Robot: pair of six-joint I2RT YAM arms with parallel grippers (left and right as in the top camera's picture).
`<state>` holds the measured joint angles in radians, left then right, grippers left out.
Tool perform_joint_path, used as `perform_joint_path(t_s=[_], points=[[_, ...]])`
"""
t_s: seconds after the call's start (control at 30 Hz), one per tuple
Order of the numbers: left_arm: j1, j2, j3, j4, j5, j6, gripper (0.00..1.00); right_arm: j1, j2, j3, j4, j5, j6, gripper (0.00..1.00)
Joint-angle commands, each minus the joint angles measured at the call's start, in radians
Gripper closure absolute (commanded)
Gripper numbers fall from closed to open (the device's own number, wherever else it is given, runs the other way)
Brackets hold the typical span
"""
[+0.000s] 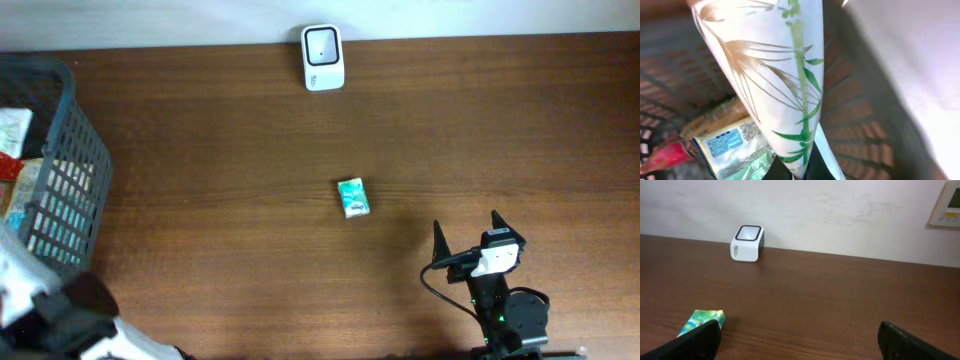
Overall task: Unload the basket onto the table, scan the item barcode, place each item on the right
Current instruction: 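Carry the white bamboo-print tube out and lay it beside the box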
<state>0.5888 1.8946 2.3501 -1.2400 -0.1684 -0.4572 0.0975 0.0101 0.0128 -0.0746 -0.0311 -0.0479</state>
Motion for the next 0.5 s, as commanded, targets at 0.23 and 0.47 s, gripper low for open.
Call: perform_joint_path(t_s=[0.23,0.47], points=[[-0.558,-0.202,-0.039,-0.175,0.101,0.204,1.00,0.008,-0.007,-0.007,0.002,-0.010,0.007,0.02],[-0.896,-0.103,-0.448,-0.070,0.106,0.143,1.00,0.008,-0.007,-0.007,0.002,-0.010,0.007,0.02]])
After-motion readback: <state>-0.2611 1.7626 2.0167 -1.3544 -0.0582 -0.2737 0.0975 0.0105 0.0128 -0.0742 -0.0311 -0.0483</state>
